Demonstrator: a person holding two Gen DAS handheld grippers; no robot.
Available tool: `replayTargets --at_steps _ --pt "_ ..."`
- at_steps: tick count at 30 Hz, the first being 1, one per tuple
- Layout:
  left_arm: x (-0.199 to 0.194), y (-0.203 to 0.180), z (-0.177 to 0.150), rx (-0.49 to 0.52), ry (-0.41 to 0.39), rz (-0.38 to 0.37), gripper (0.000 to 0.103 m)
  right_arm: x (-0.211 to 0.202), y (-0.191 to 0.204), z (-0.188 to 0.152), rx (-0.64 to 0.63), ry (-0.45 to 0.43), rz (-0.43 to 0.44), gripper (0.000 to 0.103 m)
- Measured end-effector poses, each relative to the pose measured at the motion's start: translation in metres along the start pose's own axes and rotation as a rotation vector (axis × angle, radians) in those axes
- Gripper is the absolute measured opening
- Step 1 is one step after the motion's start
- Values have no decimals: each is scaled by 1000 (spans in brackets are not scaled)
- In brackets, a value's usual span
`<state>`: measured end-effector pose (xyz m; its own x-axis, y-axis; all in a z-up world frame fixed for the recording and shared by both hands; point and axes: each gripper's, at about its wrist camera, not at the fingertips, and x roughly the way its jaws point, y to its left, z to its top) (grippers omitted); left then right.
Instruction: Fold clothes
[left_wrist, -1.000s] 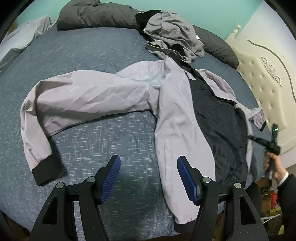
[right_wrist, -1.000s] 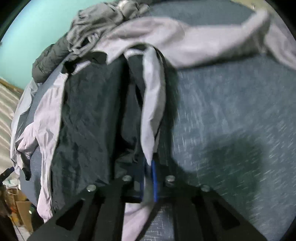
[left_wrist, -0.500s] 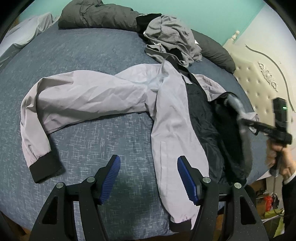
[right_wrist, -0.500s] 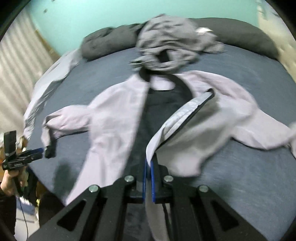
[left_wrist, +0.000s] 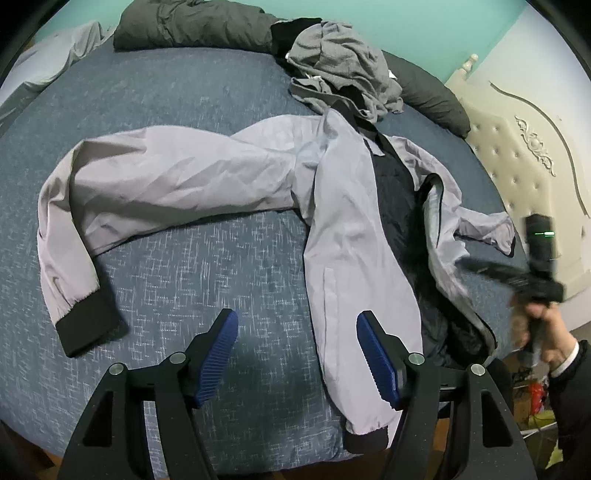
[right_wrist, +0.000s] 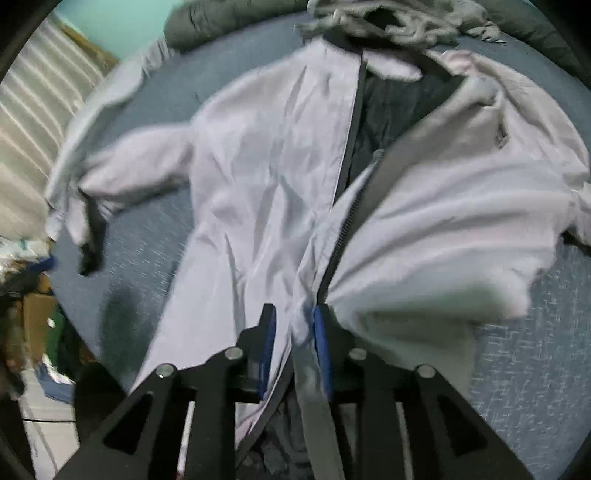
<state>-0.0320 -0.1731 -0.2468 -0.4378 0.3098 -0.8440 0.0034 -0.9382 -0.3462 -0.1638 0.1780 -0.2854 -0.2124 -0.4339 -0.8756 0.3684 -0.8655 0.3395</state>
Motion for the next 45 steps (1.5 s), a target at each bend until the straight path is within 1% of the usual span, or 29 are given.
replayTargets --at_steps 1,2,4,6,8,11,14,15,16,17,19,23,26,27,29,30,32,33,34,35,39,42,45 --pt "3 0 -1 -1 6 0 71 -16 -8 -2 6 -34 8 33" --pt "6 0 -2 -3 13 -1 71 -31 -17 -5 12 -69 17 36" --pt "12 0 -4 -4 28 1 71 -62 -33 -9 24 -138 34 37" --pt "18 -3 -6 -4 38 -2 71 -85 -62 -16 71 -186 -1 37" --pt "26 -7 -7 -1 55 -4 71 -98 -100 -27 157 -201 -30 37" --pt "37 -11 -9 -4 79 -14 71 -92 -137 -46 250 -162 -80 37" --pt "52 -15 -13 -5 117 -27 71 -71 -150 -63 300 -99 -68 37" --pt "57 -17 -15 -4 131 -33 71 -65 -150 -67 309 -85 -57 38" --pt "61 -18 -16 -4 143 -34 71 -57 -147 -71 311 -75 -39 42" --pt "67 -20 -18 -7 158 -38 71 -50 -144 -74 313 -65 -19 50" --pt "75 -21 -23 -16 178 -39 71 -33 -133 -80 305 -34 15 54" --pt "88 -24 -33 -26 212 -43 72 -6 -117 -87 296 14 50 54" --pt "99 -26 -40 -33 242 -48 73 3 -108 -88 300 25 98 54" --pt "102 -26 -42 -35 248 -48 74 4 -105 -88 296 24 108 53" --pt "108 -28 -45 -43 260 -59 74 6 -100 -88 286 22 130 41" --pt "111 -28 -47 -48 266 -64 74 7 -97 -88 281 21 141 38" --pt "117 -30 -50 -51 275 -64 74 1 -88 -86 254 8 133 24" --pt "121 -30 -51 -51 279 -64 74 -2 -84 -85 239 0 127 19" --pt "124 -30 -52 -52 283 -64 74 -5 -79 -84 225 -8 121 11" --pt "126 -31 -53 -54 286 -65 74 -8 -75 -83 210 -15 116 8" --pt "126 -33 -56 -56 279 -72 74 -21 -58 -79 159 -49 98 5" --pt "123 -34 -57 -54 270 -73 74 -43 -49 -72 122 -88 109 4" --pt "116 -36 -57 -45 254 -74 74 -69 -43 -64 98 -110 56 4"
